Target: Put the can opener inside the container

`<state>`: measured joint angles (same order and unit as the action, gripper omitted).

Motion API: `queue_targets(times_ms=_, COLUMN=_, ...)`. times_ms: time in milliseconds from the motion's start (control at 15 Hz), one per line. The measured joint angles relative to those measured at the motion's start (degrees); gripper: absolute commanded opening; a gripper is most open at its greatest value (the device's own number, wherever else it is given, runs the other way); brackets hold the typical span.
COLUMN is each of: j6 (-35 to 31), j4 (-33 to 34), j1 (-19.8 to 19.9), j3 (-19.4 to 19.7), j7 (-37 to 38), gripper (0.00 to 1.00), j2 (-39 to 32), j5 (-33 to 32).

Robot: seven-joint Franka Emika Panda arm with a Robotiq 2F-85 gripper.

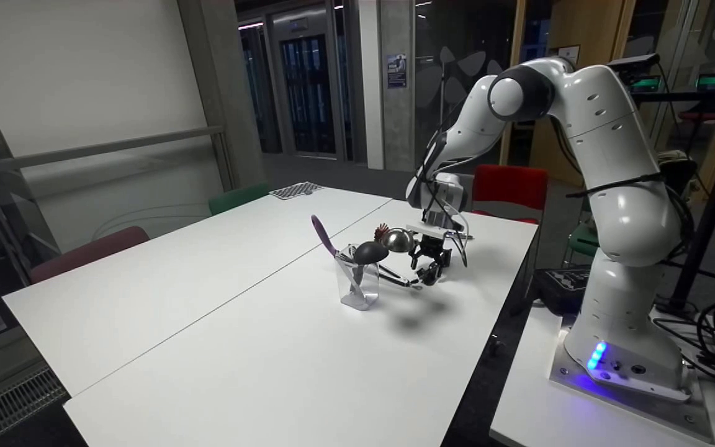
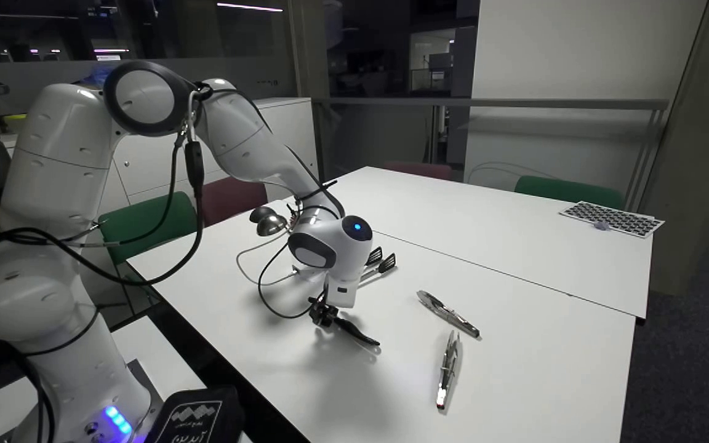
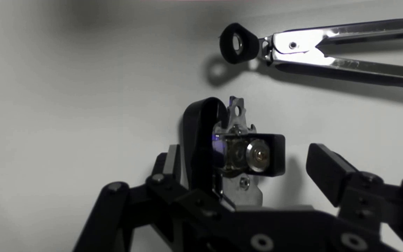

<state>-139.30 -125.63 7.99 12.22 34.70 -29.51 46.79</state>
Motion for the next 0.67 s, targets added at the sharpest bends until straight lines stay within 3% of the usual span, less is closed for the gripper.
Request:
queue_targets(times_ms=200, j6=0.1, j4=0.0, j1=0.3, j3=0.0, j7=0.0, gripper=0.44, j2=0.0, j5=-0.1)
queue_targets(times_ms=667, j6=1.8, j4=0.9, j1=0.7, j3=0.4, j7=0.0, gripper=0.4, j2=0.2, j5=-0.2)
